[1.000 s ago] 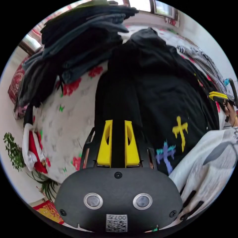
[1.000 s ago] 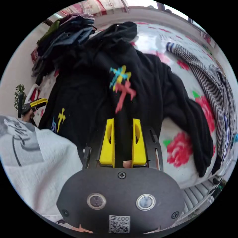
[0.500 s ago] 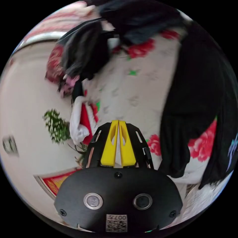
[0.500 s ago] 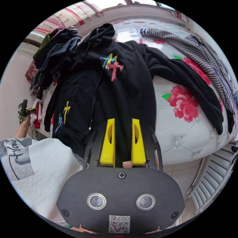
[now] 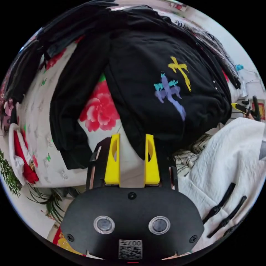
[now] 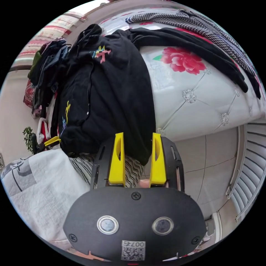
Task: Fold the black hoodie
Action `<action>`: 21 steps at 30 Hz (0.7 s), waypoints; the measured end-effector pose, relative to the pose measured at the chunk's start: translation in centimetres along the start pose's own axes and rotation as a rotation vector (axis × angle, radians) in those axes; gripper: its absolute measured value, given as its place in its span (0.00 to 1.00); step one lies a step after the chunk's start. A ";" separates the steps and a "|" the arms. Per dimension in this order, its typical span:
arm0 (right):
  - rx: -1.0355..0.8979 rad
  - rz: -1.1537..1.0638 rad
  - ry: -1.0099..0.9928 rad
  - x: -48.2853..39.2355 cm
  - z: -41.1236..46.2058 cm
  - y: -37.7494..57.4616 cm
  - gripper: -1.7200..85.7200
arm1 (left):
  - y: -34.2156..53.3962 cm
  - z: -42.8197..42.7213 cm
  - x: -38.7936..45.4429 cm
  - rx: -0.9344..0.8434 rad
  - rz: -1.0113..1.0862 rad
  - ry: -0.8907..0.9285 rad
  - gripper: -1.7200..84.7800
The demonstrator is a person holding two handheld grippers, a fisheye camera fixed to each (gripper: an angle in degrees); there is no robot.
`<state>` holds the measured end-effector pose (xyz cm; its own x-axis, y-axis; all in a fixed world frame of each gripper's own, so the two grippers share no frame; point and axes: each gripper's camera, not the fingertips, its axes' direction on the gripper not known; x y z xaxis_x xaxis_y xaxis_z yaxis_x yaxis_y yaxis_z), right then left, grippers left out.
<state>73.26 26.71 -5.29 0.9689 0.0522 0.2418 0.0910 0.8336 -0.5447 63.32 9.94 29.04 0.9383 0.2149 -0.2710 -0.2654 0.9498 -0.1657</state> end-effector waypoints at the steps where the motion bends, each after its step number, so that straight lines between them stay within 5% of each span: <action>1: -0.009 -0.008 0.022 -0.8 0.2 -0.3 0.11 | -0.9 -0.4 0.3 -0.027 0.036 0.008 0.10; 6: -0.117 -0.112 0.181 -4.3 -0.1 -1.4 0.04 | -0.7 -3.2 -1.5 -0.069 0.100 0.041 0.03; 9: -0.078 -0.202 0.250 -6.0 -1.4 0.7 0.03 | 4.5 -4.9 -5.0 -0.013 -0.054 0.157 0.03; 13: -0.136 -0.154 0.096 -5.6 1.0 2.5 0.04 | 11.0 -2.7 -7.6 -0.007 -0.294 0.264 0.04; 21: 0.283 -0.035 0.093 -2.8 -11.1 -4.0 0.14 | 10.4 -11.0 -12.6 0.090 -0.409 0.119 0.05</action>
<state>72.75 17.11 -12.65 0.9843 -0.0192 0.1752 0.0701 0.9547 -0.2891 46.33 14.65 20.33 0.9288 -0.2057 -0.3083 0.1482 0.9685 -0.2000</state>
